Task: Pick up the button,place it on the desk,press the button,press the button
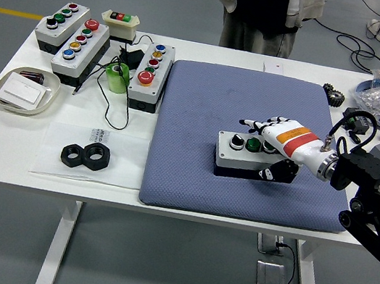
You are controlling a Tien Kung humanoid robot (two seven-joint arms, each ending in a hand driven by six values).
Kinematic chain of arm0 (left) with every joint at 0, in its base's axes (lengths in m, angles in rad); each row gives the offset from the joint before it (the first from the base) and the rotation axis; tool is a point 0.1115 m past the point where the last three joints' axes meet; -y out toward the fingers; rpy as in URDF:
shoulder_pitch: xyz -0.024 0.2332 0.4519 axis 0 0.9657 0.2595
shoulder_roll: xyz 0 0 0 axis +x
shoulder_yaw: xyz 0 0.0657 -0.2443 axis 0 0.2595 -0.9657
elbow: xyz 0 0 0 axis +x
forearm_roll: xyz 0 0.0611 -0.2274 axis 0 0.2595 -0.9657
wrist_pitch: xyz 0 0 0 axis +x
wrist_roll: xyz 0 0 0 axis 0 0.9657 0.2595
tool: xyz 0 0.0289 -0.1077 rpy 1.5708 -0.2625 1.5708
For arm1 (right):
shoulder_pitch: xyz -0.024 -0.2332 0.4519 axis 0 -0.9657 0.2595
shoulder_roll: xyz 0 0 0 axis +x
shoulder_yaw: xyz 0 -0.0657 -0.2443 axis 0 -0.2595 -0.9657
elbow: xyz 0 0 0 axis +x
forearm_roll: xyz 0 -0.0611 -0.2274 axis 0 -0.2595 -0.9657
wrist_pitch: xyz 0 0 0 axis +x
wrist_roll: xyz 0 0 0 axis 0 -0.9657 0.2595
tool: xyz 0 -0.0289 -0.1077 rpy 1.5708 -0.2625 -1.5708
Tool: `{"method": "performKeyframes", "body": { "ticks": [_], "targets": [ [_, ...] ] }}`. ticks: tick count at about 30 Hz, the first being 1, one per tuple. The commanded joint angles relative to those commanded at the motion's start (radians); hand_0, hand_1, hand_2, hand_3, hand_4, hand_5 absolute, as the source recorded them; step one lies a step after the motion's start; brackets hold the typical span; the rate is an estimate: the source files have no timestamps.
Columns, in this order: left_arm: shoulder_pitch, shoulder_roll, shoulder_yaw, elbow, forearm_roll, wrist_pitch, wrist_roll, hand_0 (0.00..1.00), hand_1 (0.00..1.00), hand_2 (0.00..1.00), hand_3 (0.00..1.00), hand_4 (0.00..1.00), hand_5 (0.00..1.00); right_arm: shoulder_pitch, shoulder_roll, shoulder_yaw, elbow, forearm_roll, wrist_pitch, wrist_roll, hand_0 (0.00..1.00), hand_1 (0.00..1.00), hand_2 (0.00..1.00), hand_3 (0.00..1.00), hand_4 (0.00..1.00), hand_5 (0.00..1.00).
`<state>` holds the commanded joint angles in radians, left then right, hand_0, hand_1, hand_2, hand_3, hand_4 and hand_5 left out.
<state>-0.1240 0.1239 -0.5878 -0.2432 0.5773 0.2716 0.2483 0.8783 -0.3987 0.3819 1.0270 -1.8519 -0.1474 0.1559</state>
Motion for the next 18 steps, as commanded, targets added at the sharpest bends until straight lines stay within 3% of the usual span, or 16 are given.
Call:
{"method": "performKeyframes", "body": {
  "ticks": [1,6,7,12,13,18],
  "targets": [
    [0.001,0.0,-0.001,0.0,0.001,0.0,0.0,0.694,0.68,0.784,0.815,0.745,0.998,-0.001,-0.001,0.001,0.004,-0.002,0.002,-0.003,0.953,0.806,0.938,0.998,0.903,0.115],
    [0.004,0.0,-0.004,0.0,0.008,-0.001,0.003,0.694,0.68,0.784,0.815,0.745,0.998,-0.006,-0.004,0.002,0.024,-0.015,0.005,-0.018,0.953,0.806,0.938,0.998,0.903,0.115],
    [0.004,0.0,-0.005,-0.001,0.008,-0.001,0.003,0.694,0.68,0.784,0.815,0.745,0.998,-0.007,-0.004,0.002,0.027,-0.015,0.002,-0.018,0.976,0.84,0.987,0.998,0.906,0.117],
    [0.005,0.0,-0.004,-0.001,0.008,-0.002,0.003,0.694,0.68,0.784,0.815,0.745,0.998,-0.012,0.003,0.006,0.055,0.006,-0.057,-0.011,0.976,0.84,0.987,0.998,0.906,0.117],
    [0.005,0.0,-0.004,-0.001,0.008,-0.002,0.003,0.694,0.68,0.784,0.815,0.746,0.998,-0.012,0.004,0.006,0.057,0.007,-0.062,-0.011,0.998,0.895,0.998,0.998,0.919,0.121],
    [0.004,0.0,0.0,-0.002,0.002,-0.001,0.002,0.694,0.68,0.784,0.815,0.746,0.998,-0.006,0.033,0.009,0.061,-0.009,-0.092,-0.028,0.998,0.895,0.998,0.998,0.919,0.121]
  ]
}}
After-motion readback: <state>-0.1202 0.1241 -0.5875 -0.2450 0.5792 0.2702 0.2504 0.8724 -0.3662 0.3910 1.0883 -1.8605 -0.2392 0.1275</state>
